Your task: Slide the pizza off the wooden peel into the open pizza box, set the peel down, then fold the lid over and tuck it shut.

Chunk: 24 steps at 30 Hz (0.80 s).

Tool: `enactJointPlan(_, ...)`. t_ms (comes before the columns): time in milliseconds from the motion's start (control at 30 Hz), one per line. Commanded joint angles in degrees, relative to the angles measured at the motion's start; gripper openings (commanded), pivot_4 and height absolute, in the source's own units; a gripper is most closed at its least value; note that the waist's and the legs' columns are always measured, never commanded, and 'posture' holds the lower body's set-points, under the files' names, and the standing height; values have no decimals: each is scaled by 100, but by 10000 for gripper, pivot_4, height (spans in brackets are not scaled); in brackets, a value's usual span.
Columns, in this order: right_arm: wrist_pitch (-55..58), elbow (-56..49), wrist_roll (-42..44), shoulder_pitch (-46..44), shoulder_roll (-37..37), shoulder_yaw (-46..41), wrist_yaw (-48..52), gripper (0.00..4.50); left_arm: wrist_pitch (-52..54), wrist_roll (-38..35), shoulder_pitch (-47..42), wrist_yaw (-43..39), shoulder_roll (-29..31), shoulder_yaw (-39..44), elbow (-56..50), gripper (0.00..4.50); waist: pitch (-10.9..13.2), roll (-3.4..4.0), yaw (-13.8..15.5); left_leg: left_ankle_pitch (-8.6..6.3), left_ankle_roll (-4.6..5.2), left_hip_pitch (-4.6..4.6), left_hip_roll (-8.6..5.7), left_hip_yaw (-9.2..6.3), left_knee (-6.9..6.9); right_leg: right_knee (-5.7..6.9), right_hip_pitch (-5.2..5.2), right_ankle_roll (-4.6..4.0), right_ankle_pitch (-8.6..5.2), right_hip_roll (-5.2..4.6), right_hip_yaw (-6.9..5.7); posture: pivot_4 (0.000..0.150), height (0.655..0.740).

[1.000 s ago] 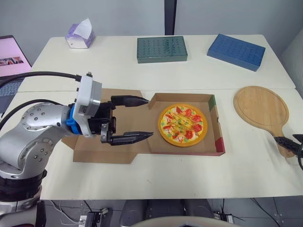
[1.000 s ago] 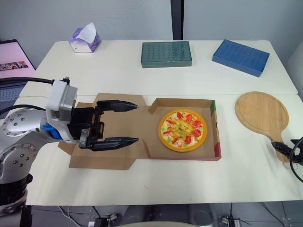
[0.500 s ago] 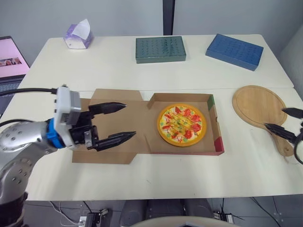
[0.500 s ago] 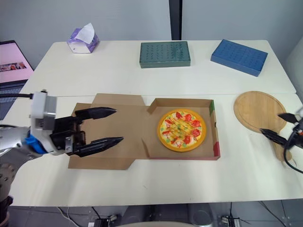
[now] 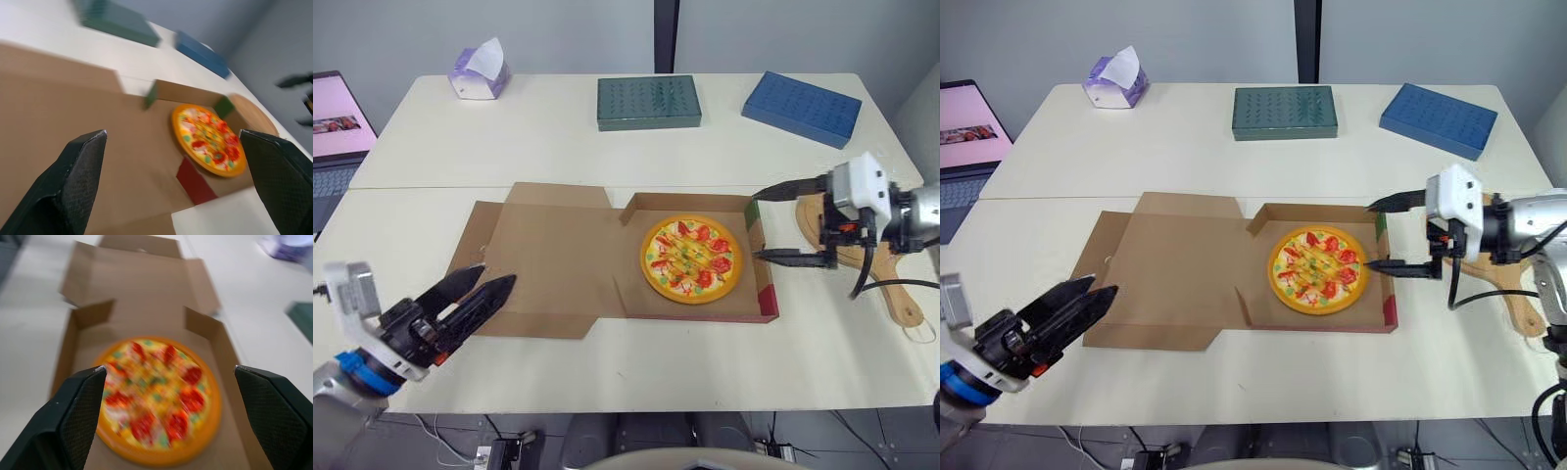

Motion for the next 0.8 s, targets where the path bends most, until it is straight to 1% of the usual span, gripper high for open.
enactJointPlan(33, -19, -122, 74, -365, 127, 204, 250, 44573, -195, -762, 482, 469, -295, 127, -64, 45000, -1, -2, 15, 0, 0, 0, -1, 2, 0, -3, 1, 0, 1, 0, 1, 1500, 7400)
enactJointPlan(100, -24, -109, 65, -493, 203, 313, 333, 44573, -302, -1172, 720, 624, -496, 77, -19, 45000, -4, -6, 16, 0, 0, -1, -2, 1, 0, -7, 2, 2, 3, 0, 1, 1500, 7400)
enactJointPlan(167, -14, -112, 70, -610, 298, 398, 384, 44573, -478, -1667, 947, 1024, -773, 8, 90, 45000, -5, -7, 18, 0, 0, -1, -2, 0, 0, -7, 1, 2, 3, 0, -1, 1500, 7400)
enactJointPlan(233, 42, -148, 109, -687, 359, 442, 400, 44573, -576, -1981, 1218, 1332, -999, -97, 141, 45000, -5, -8, 10, -1, 0, 0, -1, 4, 0, -8, 1, 1, 3, 0, 3, 1500, 7400)
enactJointPlan(300, 170, -185, 144, -750, 382, 453, 382, 44573, -593, -2283, 1549, 1642, -1221, -383, 136, 45000, -8, -12, 8, -1, 0, 0, 0, 3, -1, -8, 0, 1, 3, 0, 2, 1500, 7400)
enactJointPlan(367, 214, -188, 105, -774, 360, 461, 407, 44573, -693, -2634, 1703, 2019, -1409, -731, 171, 45000, -8, -13, 8, -1, 0, 0, -3, 5, -1, -9, 0, 1, 3, 0, 5, 1500, 7400)
enactJointPlan(433, 267, -202, 97, -775, 320, 436, 428, 44573, -740, -2678, 1720, 2316, -1453, -1022, 241, 45000, -9, -14, 10, -1, 0, 0, -3, 5, 0, -9, 0, 1, 3, 0, 5, 1500, 7400)
enactJointPlan(533, 355, -226, 107, -810, 295, 414, 433, 44573, -829, -2623, 1609, 2496, -1535, -1361, 358, 45000, -11, -17, 21, -1, 0, -1, -5, 4, 0, -9, 1, 1, 3, 1, 4, 1500, 7400)
enactJointPlan(667, 426, -274, 135, -835, 259, 391, 458, 44573, -1001, -2558, 1254, 2490, -1586, -1572, 574, 45000, -12, -18, 18, -1, 0, 0, -5, 6, 0, -11, 1, 1, 3, 1, 3, 1500, 7400)
enactJointPlan(800, 505, -280, 140, -912, 248, 398, 479, 44573, -1179, -2589, 826, 2629, -1592, -1612, 886, 45000, -15, -22, 17, -1, 0, 0, -5, 6, 0, -10, 1, 1, 3, 2, 4, 1500, 7400)
